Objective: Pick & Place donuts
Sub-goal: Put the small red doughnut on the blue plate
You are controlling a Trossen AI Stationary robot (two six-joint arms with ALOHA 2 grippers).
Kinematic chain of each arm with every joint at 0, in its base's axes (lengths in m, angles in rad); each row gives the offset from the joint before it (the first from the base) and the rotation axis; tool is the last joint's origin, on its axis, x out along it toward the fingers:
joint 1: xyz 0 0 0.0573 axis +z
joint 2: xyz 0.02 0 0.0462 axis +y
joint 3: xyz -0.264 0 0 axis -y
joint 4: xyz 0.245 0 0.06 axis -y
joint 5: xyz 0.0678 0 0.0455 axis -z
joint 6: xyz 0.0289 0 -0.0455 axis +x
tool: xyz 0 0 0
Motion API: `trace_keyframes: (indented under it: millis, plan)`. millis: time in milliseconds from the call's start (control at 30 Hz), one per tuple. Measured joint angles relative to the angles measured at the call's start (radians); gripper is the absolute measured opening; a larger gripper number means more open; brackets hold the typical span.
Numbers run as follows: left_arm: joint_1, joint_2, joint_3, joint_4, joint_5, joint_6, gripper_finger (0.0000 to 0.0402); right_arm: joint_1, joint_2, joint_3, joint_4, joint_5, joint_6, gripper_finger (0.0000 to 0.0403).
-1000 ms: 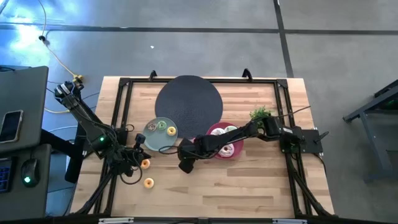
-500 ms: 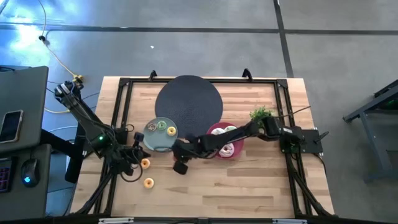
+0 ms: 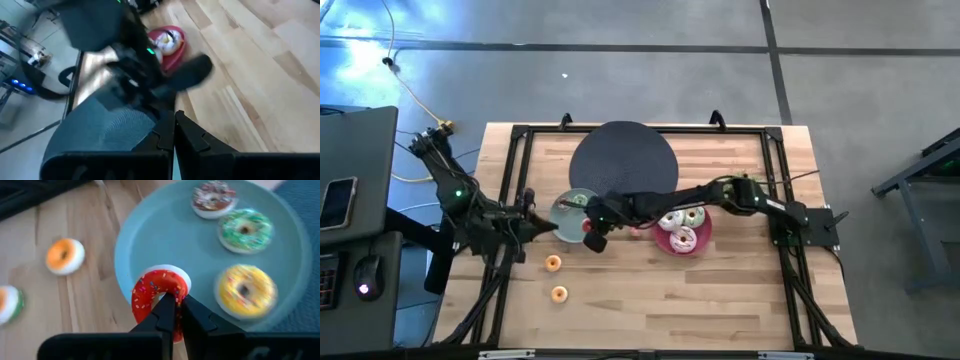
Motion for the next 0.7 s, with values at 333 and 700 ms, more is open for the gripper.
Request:
trace_keyframes:
  millis: [333, 700]
  plan:
    - [0.000, -0.060, 0.002, -0.076, -0.004, 0.001, 0.0000, -0.014, 0.095, 0.094, -0.018, -0.030, -0.019, 0.0027]
    - [0.000, -0.060, 0.003, -0.133, 0.006, -0.045, 0.0000, -0.028, 0.093, 0.086, -0.031, -0.031, -0.009, 0.0113]
